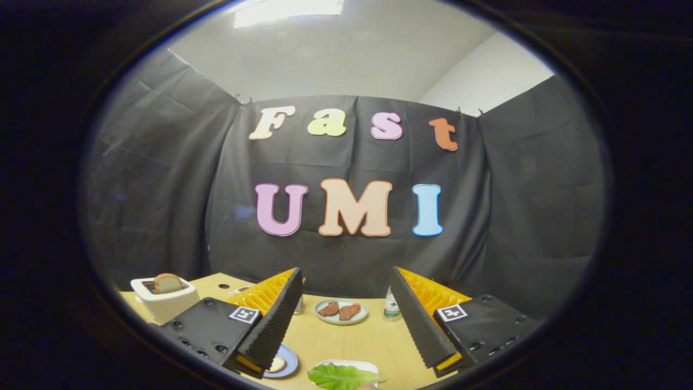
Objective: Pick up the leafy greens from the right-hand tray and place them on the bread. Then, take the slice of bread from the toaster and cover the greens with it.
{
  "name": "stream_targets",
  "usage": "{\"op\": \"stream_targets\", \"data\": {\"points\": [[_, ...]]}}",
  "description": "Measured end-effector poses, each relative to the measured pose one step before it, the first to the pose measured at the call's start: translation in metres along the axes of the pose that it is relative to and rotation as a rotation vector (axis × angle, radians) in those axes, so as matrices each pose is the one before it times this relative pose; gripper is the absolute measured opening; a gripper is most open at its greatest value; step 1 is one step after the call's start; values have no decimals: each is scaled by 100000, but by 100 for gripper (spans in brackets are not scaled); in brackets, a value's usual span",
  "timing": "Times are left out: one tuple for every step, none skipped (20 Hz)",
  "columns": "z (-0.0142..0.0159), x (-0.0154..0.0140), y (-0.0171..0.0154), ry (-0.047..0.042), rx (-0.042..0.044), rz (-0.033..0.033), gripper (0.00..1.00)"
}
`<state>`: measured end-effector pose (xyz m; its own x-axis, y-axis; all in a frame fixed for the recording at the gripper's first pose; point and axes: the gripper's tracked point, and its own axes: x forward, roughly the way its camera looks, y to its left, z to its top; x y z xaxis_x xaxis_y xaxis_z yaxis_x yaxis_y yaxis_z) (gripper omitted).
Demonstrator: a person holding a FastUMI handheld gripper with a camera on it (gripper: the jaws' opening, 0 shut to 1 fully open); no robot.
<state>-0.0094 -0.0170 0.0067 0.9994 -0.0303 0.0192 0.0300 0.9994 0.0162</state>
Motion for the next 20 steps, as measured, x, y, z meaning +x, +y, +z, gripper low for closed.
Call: {"op": "stream_targets", "data": {"points": [[53, -79, -93, -281, 122, -262, 100], [149, -124, -221, -333, -188, -421, 100], [-21, -92, -286, -191, -266, -444, 100], [43, -86, -162, -52, -114, -151, 100], [-137, -133, -104, 56, -63, -129, 100], [-69, -127, -149, 254, -1, -281, 100], [-136, 37, -111, 308, 133, 16, 100], [-80, -45, -142, 132, 178, -31, 100], [-41, 51, -90, 86, -37, 30, 100], [42, -10, -92, -86, -115, 82, 100], [18, 25, -89, -73, -248, 160, 100], [14, 71, -64, -15, -256, 306, 100], [-65, 171, 71, 78, 48, 1007, 100], [44, 122, 84, 55, 112, 1248, 100], [-220, 61, -53, 391, -201, 1200, 100], [-273, 206, -189, 613, -489, 981, 100], [-383, 128, -210, 928, -365, 1137, 100], [-387, 225, -173, 1330, -65, 1235, 100], [-611, 250, -169, 1713, 108, 1540, 100], [-638, 165, -124, 2136, -96, 1989, 100]]}}
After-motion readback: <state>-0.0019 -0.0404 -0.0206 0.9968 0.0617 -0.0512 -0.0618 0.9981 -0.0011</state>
